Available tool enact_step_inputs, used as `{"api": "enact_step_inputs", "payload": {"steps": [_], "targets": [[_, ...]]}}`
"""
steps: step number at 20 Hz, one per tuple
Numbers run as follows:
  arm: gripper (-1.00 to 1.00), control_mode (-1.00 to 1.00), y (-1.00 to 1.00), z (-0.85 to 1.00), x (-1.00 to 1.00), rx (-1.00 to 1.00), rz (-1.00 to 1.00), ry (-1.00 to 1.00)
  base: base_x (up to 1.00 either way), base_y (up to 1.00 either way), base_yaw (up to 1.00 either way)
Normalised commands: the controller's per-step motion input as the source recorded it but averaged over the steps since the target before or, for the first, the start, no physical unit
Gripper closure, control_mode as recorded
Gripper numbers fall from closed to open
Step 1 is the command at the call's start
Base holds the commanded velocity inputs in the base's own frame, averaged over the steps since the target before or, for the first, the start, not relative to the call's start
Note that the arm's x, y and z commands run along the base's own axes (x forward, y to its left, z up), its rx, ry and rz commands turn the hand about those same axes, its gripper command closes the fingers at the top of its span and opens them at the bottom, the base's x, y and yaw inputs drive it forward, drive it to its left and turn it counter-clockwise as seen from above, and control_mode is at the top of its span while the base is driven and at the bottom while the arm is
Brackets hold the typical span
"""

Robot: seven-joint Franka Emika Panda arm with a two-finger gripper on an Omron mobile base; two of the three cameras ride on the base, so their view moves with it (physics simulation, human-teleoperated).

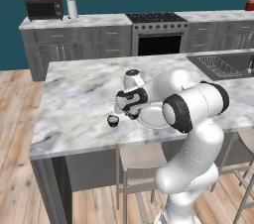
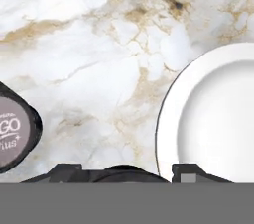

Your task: Place two yogurt containers on each plate.

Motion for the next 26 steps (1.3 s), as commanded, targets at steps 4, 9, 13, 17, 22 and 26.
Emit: {"api": "enact_step_inputs", "payload": {"steps": [4, 9, 13, 17, 22, 26], "targets": [[1.00, -1.00, -0.97, 0.02, 0.00, 0.00, 0.00, 0.06, 0.00, 0.00, 0.00], [1.00, -1.00, -1.00, -0.03, 0.04, 0.00, 0.00, 0.05, 0.00, 0.00, 0.00], [1.00, -1.00, -0.71, -0.03, 0.26, 0.00, 0.01, 0.00, 0.00, 0.00, 0.00], [1.00, -1.00, -0.19, -0.17, 0.30, 0.00, 0.03, 0.00, 0.00, 0.00, 0.00], [-1.00, -1.00, 0.00, 0.00, 0.07, 0.00, 0.00, 0.00, 0.00, 0.00, 0.00], [-1.00, -1.00, 0.00, 0.12, 0.00, 0.00, 0.00, 0.00, 0.00, 0.00, 0.00]]}}
